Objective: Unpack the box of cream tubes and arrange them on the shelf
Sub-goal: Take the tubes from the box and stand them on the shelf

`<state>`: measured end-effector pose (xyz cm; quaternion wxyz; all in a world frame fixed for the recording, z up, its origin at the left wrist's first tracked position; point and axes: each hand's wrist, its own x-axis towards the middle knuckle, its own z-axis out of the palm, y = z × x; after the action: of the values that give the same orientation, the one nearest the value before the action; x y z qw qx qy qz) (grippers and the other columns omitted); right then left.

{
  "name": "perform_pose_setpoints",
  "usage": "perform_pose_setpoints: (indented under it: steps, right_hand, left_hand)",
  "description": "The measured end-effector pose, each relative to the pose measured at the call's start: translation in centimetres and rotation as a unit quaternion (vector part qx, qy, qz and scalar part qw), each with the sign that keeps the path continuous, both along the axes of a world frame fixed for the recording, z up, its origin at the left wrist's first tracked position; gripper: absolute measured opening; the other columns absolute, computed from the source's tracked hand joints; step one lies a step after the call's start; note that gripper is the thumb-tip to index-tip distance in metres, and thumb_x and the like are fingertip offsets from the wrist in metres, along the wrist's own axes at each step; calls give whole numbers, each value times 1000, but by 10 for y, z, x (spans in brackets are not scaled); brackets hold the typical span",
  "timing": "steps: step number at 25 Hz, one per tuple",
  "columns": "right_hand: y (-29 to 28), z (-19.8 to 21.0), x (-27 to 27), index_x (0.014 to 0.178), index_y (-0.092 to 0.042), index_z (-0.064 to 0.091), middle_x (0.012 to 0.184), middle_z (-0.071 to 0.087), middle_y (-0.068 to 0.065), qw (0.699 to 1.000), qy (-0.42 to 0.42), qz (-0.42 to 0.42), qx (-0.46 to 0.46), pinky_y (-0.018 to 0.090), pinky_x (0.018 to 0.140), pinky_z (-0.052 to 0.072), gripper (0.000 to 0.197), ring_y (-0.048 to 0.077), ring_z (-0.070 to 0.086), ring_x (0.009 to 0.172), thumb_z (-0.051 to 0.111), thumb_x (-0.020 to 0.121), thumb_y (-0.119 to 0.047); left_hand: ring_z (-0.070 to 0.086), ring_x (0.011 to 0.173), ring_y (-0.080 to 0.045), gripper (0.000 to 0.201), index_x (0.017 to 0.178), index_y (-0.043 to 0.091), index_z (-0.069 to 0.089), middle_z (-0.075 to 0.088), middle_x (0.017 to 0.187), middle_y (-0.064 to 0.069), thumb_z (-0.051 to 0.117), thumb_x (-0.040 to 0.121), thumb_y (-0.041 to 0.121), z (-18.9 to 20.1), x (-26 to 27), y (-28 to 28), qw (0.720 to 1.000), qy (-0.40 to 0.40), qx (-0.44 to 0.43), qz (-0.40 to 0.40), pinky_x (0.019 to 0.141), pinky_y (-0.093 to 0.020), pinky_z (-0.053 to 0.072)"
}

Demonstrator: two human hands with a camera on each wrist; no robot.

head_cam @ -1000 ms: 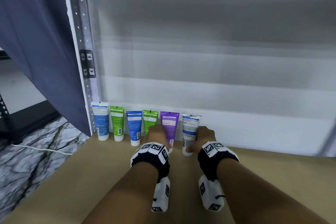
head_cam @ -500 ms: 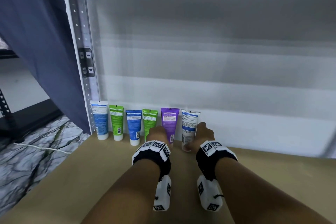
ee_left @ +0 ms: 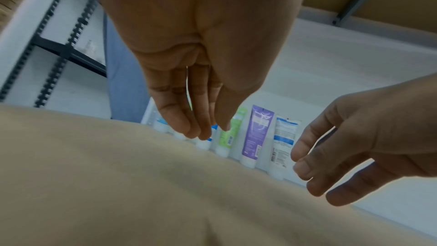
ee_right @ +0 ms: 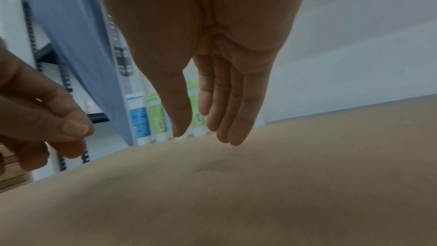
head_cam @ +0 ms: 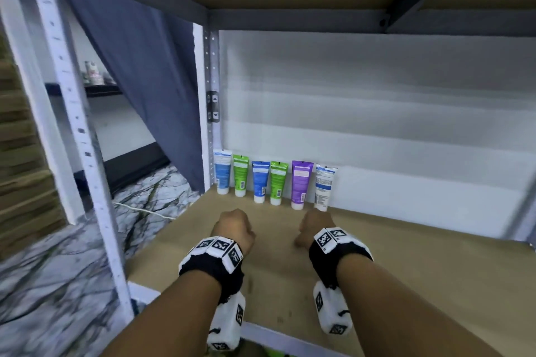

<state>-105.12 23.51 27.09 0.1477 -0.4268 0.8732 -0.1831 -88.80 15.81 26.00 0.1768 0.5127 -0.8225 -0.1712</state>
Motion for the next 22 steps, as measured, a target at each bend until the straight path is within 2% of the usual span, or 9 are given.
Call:
perform_pose_setpoints:
  steps: [3, 7, 11, 13, 14, 16, 18, 20, 22]
  right_hand:
    - [13, 3, 58, 106, -9, 65, 107, 63, 8, 998, 10, 58, -3, 28, 85, 54, 42, 26, 64, 100, 80, 70, -25]
    - [35, -1, 147, 90, -10, 69, 89, 66, 7, 990, 4, 140, -13, 29, 80, 55, 26, 27, 67, 87, 81, 70, -22]
    - [49, -35, 239, 75, -10, 65, 85, 68, 10, 972, -8, 234, 11, 28, 72, 56, 19, 27, 67, 81, 81, 71, -19]
    - [46, -71, 277, 74, -11, 62, 93, 71, 14, 960, -3, 276, 40, 31, 72, 57, 17, 30, 68, 89, 78, 73, -16]
    - [43, -93, 291, 75, -12, 62, 94, 71, 13, 955, -6, 289, 62, 28, 70, 55, 15, 28, 68, 89, 77, 74, -17]
    - [36, -140, 310, 81, -10, 66, 98, 71, 12, 949, -13, 299, 98, 24, 70, 52, 14, 25, 67, 88, 76, 75, -19]
    - [27, -194, 325, 80, -17, 61, 104, 68, 10, 946, -38, 295, 131, 21, 70, 49, 16, 22, 64, 89, 76, 74, -17]
    - [16, -243, 335, 79, -20, 54, 109, 66, 10, 945, -68, 281, 153, 23, 76, 49, 21, 21, 63, 92, 73, 76, -11]
    - [5, -284, 342, 90, -17, 59, 115, 63, 10, 933, -59, 295, 196, 22, 84, 48, 14, 22, 61, 102, 69, 82, -11]
  left_hand:
    - [65, 99, -28, 14, 93, 15, 71, 71, 101, -7, 64, 83, 23, 0, 59, 28, 1000, 14, -14, 24, 84, -31, 52]
    - [65, 97, -29, 10, 93, 18, 67, 69, 99, -7, 64, 84, 21, -14, 145, 66, 995, 45, -41, 80, 80, -29, 50]
    - [66, 92, -38, 19, 95, 8, 66, 68, 97, -18, 59, 87, 23, -75, 228, 90, 989, -31, 15, 142, 75, -39, 54]
    - [66, 93, -37, 18, 95, 5, 67, 68, 98, -19, 61, 86, 20, -120, 267, 96, 981, -64, 73, 166, 71, -36, 51]
    - [66, 95, -35, 18, 96, 5, 67, 68, 101, -19, 62, 86, 18, -146, 285, 97, 976, -72, 104, 175, 72, -35, 51]
    - [64, 102, -34, 21, 104, 6, 65, 66, 110, -18, 59, 87, 14, -193, 311, 103, 963, -85, 161, 197, 80, -35, 51]
    - [61, 109, -35, 24, 110, 6, 61, 62, 117, -18, 56, 88, 13, -240, 330, 109, 943, -99, 214, 233, 86, -36, 50]
    - [60, 113, -34, 27, 114, 7, 58, 60, 122, -17, 58, 89, 18, -280, 341, 109, 924, -109, 257, 262, 90, -36, 49]
    - [59, 115, -31, 30, 117, 7, 57, 60, 123, -15, 58, 90, 20, -314, 345, 105, 907, -126, 283, 284, 93, -33, 48]
